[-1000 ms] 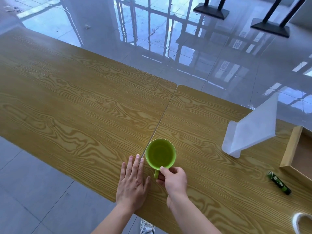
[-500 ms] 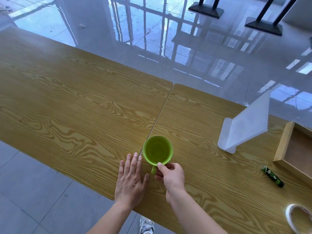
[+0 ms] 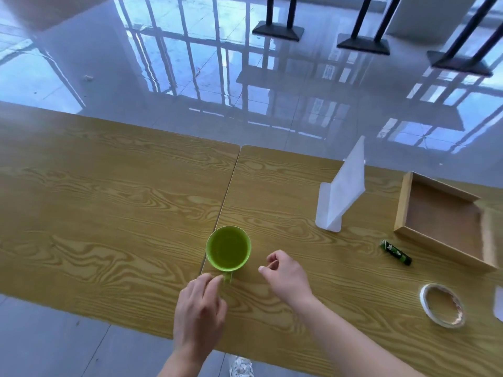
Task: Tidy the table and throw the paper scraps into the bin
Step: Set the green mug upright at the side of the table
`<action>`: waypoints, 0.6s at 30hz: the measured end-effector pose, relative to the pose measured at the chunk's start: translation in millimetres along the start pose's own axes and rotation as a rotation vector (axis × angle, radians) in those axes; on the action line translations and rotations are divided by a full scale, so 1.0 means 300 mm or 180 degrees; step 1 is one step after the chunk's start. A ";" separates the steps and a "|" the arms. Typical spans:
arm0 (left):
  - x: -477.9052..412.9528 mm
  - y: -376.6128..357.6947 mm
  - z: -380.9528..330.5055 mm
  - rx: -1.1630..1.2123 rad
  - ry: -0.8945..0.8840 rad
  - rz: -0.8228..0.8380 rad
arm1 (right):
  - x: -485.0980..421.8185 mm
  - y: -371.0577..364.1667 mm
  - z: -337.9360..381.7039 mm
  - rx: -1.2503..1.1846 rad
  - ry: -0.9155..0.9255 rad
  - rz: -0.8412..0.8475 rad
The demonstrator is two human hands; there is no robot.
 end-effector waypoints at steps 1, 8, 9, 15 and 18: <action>-0.012 0.012 -0.042 -0.0023 -0.0169 0.0054 | 0.004 0.023 -0.009 0.0191 0.0072 -0.0030; -0.121 0.006 -0.317 -0.0177 -0.0795 0.0692 | 0.070 0.175 -0.115 0.0953 0.0254 -0.0349; -0.134 -0.003 -0.350 -0.0234 -0.0871 0.0790 | 0.079 0.199 -0.132 0.1018 0.0257 -0.0398; -0.188 -0.061 -0.522 -0.0573 -0.1230 0.1037 | 0.142 0.351 -0.231 0.1141 0.0106 -0.0672; -0.204 -0.088 -0.593 -0.0641 -0.1364 0.1080 | 0.186 0.415 -0.286 0.1152 -0.0034 -0.0804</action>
Point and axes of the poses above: each hand's wrist, its own x-axis away from the middle knuckle, its own y-axis out of the back of the hand, z = x × y, the point moved 5 cm from there along -x, towards the middle knuckle, and after that the axes turned 6 degrees about z, right-handed, at the moved point
